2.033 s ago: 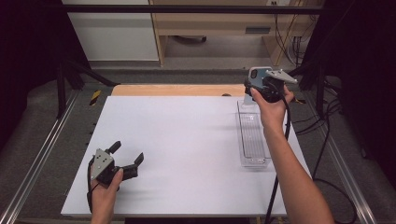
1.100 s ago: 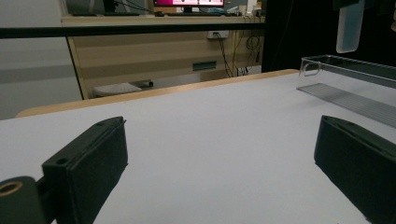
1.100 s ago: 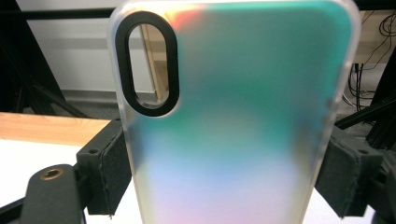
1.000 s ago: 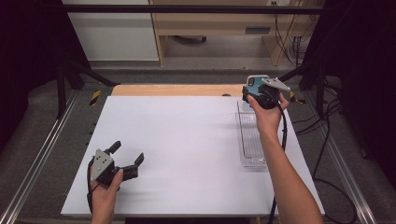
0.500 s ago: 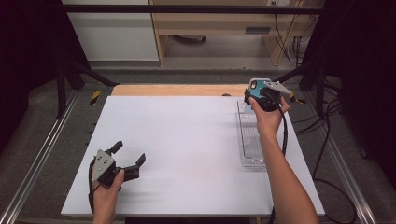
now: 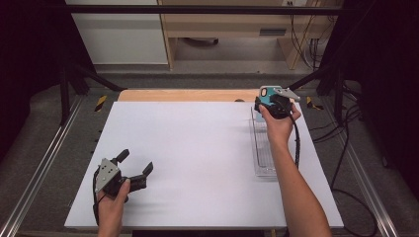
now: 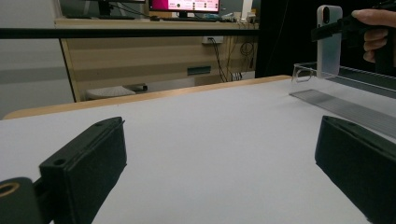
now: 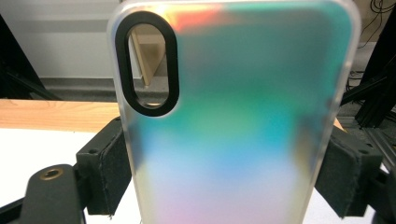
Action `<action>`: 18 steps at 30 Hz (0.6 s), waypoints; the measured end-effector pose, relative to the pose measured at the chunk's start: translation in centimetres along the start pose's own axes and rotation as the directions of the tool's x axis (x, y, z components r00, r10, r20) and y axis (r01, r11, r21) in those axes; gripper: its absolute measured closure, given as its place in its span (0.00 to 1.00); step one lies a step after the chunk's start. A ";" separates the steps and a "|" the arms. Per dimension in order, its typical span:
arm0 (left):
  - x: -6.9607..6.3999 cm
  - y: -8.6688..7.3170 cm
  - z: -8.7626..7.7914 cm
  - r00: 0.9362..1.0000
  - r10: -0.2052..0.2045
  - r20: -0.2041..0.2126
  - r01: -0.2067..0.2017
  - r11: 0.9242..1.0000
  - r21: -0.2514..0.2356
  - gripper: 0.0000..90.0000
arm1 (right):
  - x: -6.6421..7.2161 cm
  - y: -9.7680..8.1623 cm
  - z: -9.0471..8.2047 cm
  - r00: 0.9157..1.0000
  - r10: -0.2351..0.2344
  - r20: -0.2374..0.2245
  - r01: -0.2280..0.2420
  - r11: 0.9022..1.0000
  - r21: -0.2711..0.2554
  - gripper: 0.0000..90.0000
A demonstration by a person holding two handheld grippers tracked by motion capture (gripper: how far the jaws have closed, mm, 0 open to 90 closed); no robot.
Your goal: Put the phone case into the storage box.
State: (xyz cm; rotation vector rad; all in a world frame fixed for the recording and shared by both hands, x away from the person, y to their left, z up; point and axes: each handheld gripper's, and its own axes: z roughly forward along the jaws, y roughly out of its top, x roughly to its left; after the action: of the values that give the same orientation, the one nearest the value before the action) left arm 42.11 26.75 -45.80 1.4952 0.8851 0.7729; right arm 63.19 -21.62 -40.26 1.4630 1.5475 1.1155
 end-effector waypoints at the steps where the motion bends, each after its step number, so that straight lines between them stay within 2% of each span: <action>1: 0.0 0.0 0.0 1.000 -0.002 0.000 0.002 1.000 -0.001 0.02 | 0.1 0.0 0.1 1.000 -0.001 -0.001 0.001 1.000 0.002 0.19; 4: 0.0 0.0 0.0 1.000 -0.012 0.000 0.012 1.000 -0.006 0.02 | 0.4 -0.2 0.4 1.000 -0.007 0.003 0.007 1.000 0.008 0.19; 18: -0.1 0.1 0.0 1.000 -0.008 0.006 0.008 1.000 -0.018 0.02 | 0.5 -0.8 1.2 1.000 -0.004 0.014 0.003 1.000 0.027 0.19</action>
State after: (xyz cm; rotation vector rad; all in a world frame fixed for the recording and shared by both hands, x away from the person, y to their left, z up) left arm 42.08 26.67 -45.73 1.4769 0.8768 0.7680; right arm 63.98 -21.00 -41.37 1.4821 1.5600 1.0840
